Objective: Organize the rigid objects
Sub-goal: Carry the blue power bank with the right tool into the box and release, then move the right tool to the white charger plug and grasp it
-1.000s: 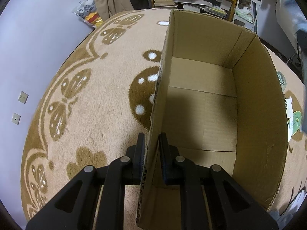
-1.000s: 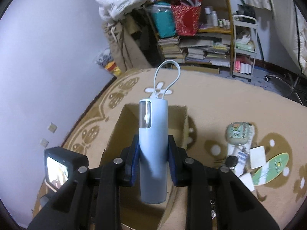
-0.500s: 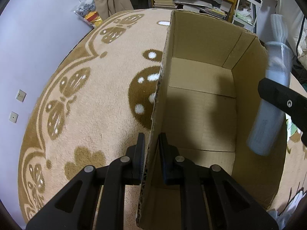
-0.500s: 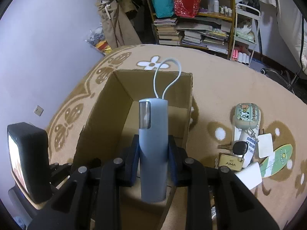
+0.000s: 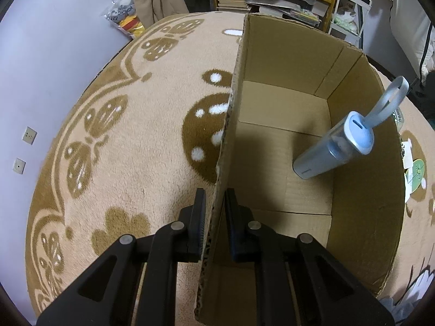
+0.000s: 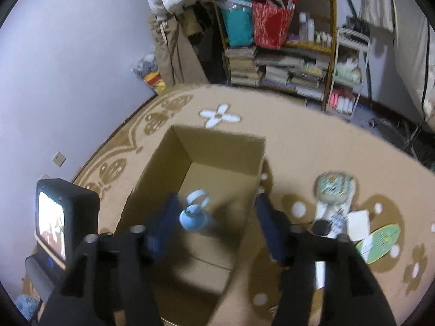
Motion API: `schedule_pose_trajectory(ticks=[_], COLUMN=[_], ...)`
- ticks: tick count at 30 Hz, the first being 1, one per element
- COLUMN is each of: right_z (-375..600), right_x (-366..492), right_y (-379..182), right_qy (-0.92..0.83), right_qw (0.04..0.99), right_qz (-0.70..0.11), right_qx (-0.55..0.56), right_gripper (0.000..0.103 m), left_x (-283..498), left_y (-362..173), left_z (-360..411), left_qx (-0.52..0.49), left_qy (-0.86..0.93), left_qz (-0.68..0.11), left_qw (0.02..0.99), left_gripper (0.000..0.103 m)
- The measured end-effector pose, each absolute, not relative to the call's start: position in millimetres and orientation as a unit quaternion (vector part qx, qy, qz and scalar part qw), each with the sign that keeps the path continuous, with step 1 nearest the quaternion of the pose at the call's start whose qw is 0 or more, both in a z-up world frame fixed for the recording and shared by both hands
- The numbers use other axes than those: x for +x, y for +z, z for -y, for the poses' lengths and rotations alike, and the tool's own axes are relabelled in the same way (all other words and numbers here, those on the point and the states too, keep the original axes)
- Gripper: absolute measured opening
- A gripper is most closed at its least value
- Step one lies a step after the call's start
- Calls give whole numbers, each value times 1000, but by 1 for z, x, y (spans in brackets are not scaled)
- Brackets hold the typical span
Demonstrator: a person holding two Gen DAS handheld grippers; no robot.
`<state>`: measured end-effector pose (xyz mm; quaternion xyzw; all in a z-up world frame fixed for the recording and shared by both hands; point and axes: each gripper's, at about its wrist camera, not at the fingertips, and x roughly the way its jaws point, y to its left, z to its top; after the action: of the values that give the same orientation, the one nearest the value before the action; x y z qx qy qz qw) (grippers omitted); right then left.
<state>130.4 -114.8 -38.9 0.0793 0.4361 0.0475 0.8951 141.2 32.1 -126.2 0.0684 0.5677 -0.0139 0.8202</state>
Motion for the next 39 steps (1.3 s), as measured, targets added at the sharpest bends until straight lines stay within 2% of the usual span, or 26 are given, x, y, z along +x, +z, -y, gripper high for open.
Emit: schedule_pose_trajectory(ticks=[5, 7, 19, 39], right_z=[133, 145, 214, 238], right_x=[121, 116, 99, 80], right_y=[-29, -29, -75, -149], right_qy=[32, 18, -55, -83], right_qw=[903, 905, 882, 852], right_qz=[-423, -420, -458, -508], right_qx=[65, 63, 101, 94], right_gripper=[86, 88, 89, 89], left_x=[140, 141, 141, 140], left_y=[-125, -124, -123, -123], left_z=[-33, -33, -31, -32], left_qx=[72, 70, 74, 83], left_qy=[-13, -13, -12, -14], left_qz=[-567, -567, -566, -561], left_qw=[821, 821, 821, 823], left_gripper=[13, 13, 14, 14])
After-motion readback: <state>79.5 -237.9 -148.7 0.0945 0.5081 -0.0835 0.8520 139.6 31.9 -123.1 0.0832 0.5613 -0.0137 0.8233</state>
